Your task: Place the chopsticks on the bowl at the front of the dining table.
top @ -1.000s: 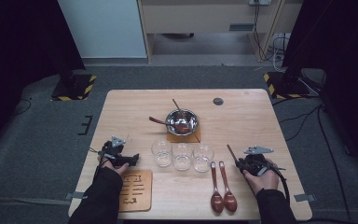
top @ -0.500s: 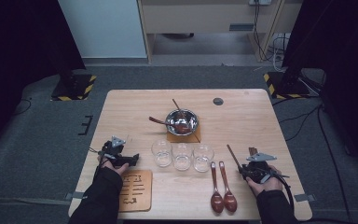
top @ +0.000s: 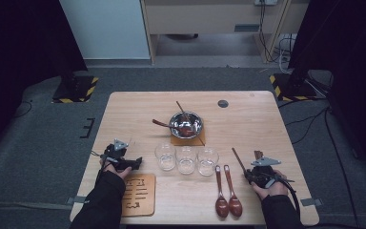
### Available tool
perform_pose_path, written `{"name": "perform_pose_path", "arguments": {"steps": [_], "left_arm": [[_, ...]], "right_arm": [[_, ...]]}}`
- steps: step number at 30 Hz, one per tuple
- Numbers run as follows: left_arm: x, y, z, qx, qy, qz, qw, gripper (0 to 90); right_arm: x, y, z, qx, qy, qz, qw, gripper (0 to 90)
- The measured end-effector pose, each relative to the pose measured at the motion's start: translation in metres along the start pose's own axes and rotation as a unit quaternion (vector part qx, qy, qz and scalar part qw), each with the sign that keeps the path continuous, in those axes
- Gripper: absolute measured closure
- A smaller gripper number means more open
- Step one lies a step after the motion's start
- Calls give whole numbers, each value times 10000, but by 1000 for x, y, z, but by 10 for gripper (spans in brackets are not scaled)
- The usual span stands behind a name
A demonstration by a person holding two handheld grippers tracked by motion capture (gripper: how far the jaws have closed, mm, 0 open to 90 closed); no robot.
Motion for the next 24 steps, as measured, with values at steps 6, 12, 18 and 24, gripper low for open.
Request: {"name": "perform_pose_path", "arguments": {"steps": [6, 12, 18, 24], "left_arm": [[0, 0, 0, 1, 1, 0, 10000, 0], [0, 0, 0, -1, 0, 0, 10000, 0], [0, 0, 0, 0, -1, -1, 10000, 0], [0, 0, 0, 0, 0, 0, 10000, 0]], "right_arm": [[0, 0, 0, -48, -18, 9, 10000, 837], [1, 0, 0, -54, -28, -20, 10000, 844], [4, 1, -1, 30, -69, 3, 10000, 848], [7, 4, 2, 78, -186, 120, 9997, 848]]}}
Point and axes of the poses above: each handheld gripper's, and its own axes: y roughly backward along the jaws, x roughly out of its top, z roughly to its right, the point moved 3 cm from there along -y, roughly forward along the jaws, and after that the axes turned 8 degrees about z, right-handed, at the moved point
